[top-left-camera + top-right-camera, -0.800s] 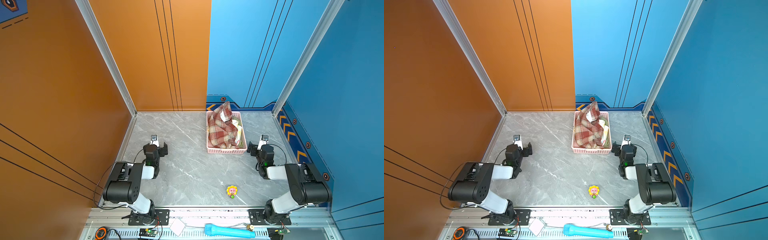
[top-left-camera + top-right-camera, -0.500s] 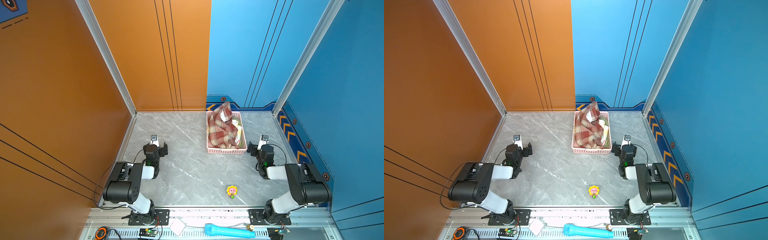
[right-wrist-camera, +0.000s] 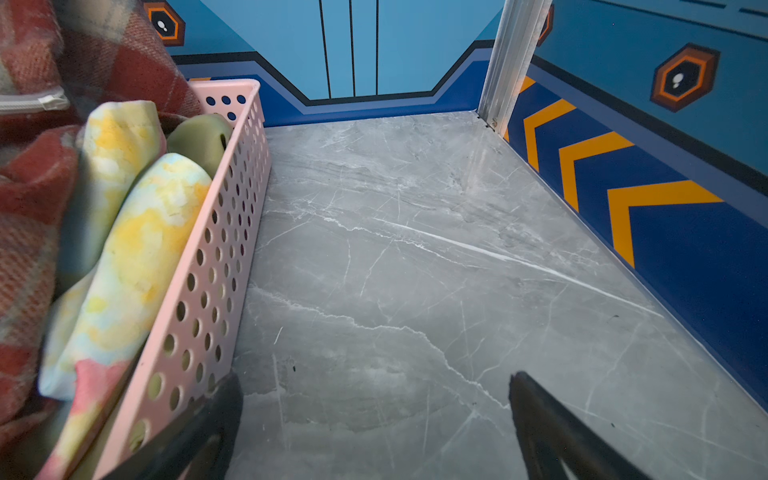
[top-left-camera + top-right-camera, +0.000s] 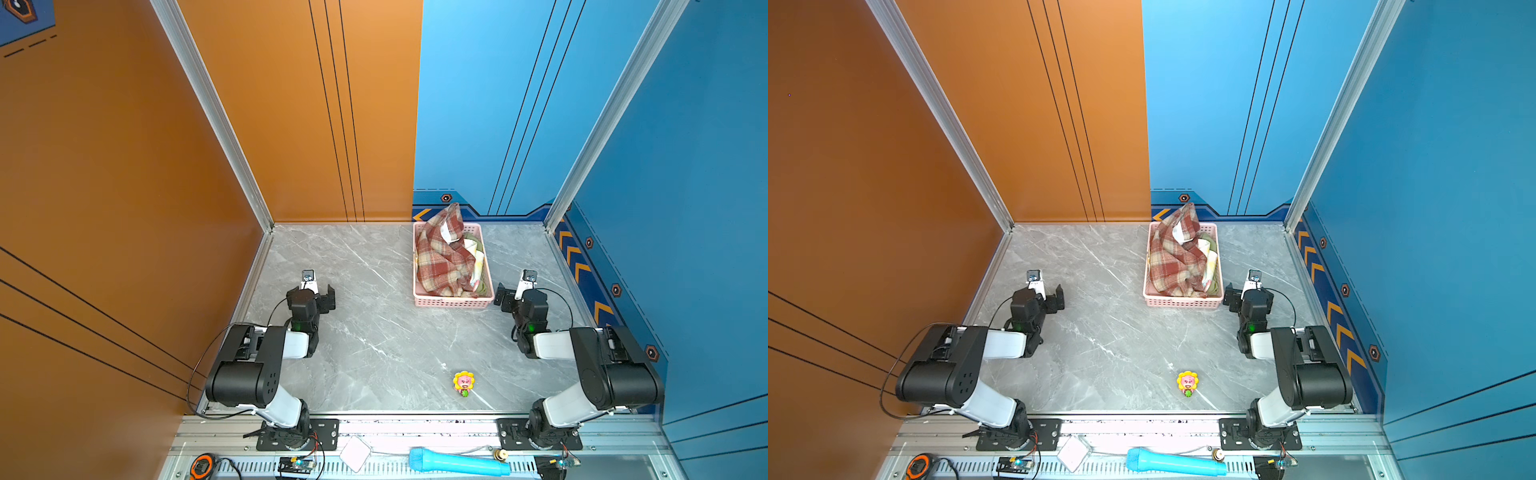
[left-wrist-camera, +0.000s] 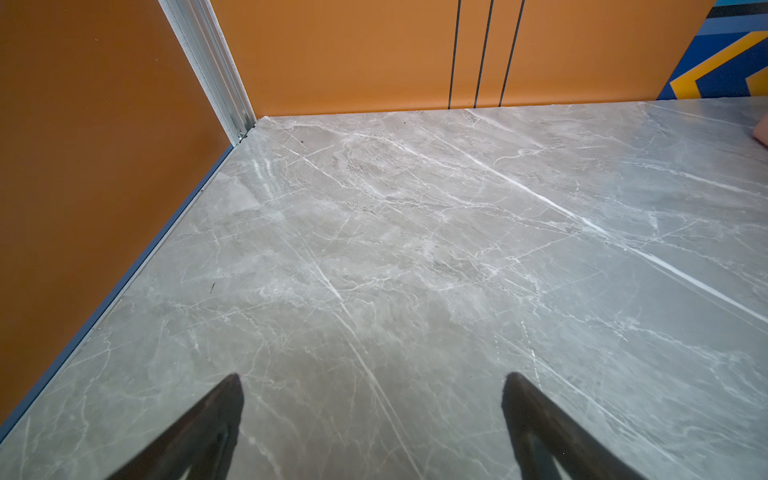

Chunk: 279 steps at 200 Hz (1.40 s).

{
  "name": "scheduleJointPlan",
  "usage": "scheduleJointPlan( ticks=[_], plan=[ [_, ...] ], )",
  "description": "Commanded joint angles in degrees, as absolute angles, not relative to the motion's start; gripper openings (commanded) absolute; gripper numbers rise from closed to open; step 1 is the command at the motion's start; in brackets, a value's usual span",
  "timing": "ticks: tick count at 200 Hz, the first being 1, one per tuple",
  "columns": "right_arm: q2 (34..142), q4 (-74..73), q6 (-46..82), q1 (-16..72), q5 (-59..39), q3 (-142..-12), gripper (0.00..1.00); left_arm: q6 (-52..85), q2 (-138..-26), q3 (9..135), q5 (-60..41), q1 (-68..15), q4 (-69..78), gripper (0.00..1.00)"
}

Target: Fold and stack the skirts

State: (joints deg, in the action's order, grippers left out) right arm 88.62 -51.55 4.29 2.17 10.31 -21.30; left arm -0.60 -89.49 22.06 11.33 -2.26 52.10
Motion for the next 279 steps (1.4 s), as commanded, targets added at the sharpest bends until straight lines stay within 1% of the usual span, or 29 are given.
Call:
scheduleJointPlan(
  ticks=[1, 66, 81, 103, 111, 119, 125, 140, 159, 170, 183, 194, 211, 225, 242, 249, 263, 279],
  plan=[
    [88.6, -52.0, 4.0, 2.0, 9.6, -21.5, 1.00, -0.5, -89.6, 21.9, 9.9, -2.1, 52.8, 0.98],
    [88.6, -52.0, 3.9, 2.3, 10.2, -21.5, 1.00, -0.6, -89.7, 22.0, 11.2, -2.8, 52.5, 0.98],
    [88.4, -52.9, 4.7, 2.9, 14.7, -20.9, 1.00, -0.5, -89.5, 21.9, 11.4, -2.9, 52.5, 0.98],
    [85.0, -49.9, 6.7, 1.8, 16.5, -20.8, 1.00, 0.3, -87.6, 23.2, 18.7, -4.1, 49.2, 0.98],
    [83.9, -48.5, 7.7, 1.3, 17.3, -21.0, 1.00, 0.1, -86.1, 25.6, 22.1, -5.0, 43.5, 0.98],
    [82.4, -45.8, 8.8, 1.1, 19.3, -21.6, 1.00, 1.1, -84.2, 29.5, 24.8, -5.5, 33.9, 0.98],
    [80.8, -42.9, 9.7, 0.7, 20.4, -22.4, 1.00, 2.4, -83.1, 32.2, 25.9, -5.7, 27.5, 0.98],
    [76.1, -33.1, 12.7, -0.5, 23.1, -25.7, 1.00, 5.3, -80.8, 36.5, 27.3, -6.2, 18.2, 0.98],
    [71.1, -20.1, 17.0, -3.4, 19.8, -31.6, 1.00, 9.5, -79.1, 43.1, 26.9, -7.5, 6.3, 0.98],
    [68.3, -13.6, 17.2, -2.8, 18.2, -35.4, 1.00, 10.9, -79.0, 47.0, 25.6, -9.0, 0.7, 0.98],
    [66.2, -6.7, 17.0, 0.0, 16.9, -40.2, 0.99, 13.1, -79.4, 51.4, 24.9, -10.6, -6.7, 0.98],
    [66.1, -1.1, 16.8, 2.8, 15.2, -44.6, 0.99, 14.7, -79.9, 54.5, 22.3, -11.5, -11.9, 0.98],
    [67.8, 6.8, 15.2, 11.0, 15.2, -51.4, 0.99, 16.7, -80.5, 57.8, 16.6, -11.9, -18.4, 0.98],
    [71.5, 12.0, 13.5, 19.7, 18.0, -56.5, 0.98, 17.3, -80.5, 58.4, 13.0, -12.3, -20.2, 0.98],
    [76.7, 15.1, 13.2, 28.5, 20.4, -61.4, 0.98, 17.8, -81.3, 58.6, 13.4, -13.1, -22.6, 0.98],
    [78.9, 15.6, 13.3, 31.7, 21.3, -63.1, 0.97, 17.8, -82.0, 60.9, 13.2, -13.2, -23.9, 0.98],
    [83.7, 16.5, 13.5, 36.8, 22.9, -66.7, 0.97, 17.6, -83.0, 61.9, 12.2, -13.1, -25.4, 0.98],
    [89.7, 17.8, 13.6, 40.7, 24.3, -70.9, 0.96, 17.5, -83.5, 61.9, 11.4, -13.1, -25.3, 0.98]
  ],
)
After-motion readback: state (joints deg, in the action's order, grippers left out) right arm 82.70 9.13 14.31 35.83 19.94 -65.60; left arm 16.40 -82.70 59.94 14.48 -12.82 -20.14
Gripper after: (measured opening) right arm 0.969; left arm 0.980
